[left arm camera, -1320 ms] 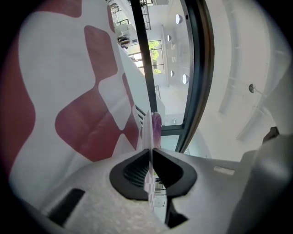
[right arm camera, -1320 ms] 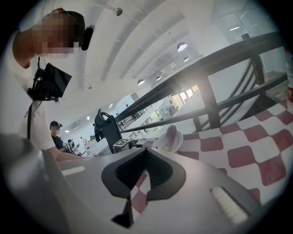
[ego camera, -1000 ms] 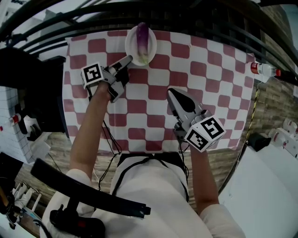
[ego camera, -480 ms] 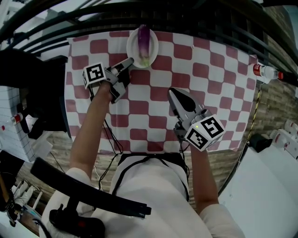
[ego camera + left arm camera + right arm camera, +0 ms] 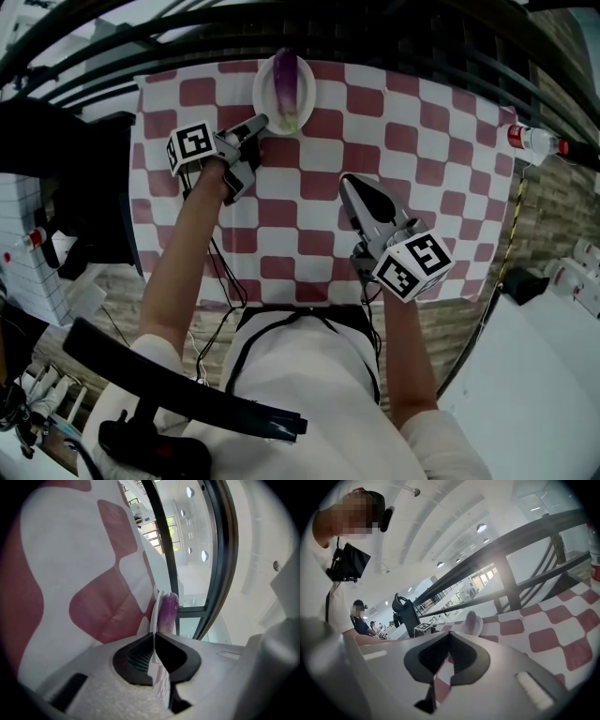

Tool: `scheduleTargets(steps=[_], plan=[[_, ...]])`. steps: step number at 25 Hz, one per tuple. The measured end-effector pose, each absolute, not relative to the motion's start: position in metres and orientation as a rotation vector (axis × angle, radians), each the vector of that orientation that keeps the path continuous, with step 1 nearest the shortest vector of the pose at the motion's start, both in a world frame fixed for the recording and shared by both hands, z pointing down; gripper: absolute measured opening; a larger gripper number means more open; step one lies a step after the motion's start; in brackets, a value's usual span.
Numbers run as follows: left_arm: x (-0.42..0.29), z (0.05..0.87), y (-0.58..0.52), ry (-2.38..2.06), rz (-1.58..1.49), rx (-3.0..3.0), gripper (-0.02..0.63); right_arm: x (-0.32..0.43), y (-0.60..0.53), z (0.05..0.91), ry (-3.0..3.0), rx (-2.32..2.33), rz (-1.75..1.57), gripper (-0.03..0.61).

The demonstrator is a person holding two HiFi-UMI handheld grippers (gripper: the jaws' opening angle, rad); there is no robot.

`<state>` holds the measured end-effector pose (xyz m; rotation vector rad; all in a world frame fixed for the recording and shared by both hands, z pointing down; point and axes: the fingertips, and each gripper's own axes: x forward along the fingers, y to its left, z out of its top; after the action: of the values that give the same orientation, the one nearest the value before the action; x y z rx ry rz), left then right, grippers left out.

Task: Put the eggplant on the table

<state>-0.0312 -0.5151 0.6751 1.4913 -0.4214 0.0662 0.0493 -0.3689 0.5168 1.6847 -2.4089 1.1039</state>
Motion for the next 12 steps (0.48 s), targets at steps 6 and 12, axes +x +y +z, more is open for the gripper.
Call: scheduleTargets(steps=[6,12], plan=[[-0.0317,0.6779,-0.5134,-0.47,0.097,1.484,0.019,0.0501,-0.3626,0.5119,-2.406,1.696,1.099,0.008],[-0.0327,0.6803,-0.5147,-0.497,0.112,1.484,0.02,0.0508,-0.3582,0.5125,-2.397,1.708,1.103,0.008]])
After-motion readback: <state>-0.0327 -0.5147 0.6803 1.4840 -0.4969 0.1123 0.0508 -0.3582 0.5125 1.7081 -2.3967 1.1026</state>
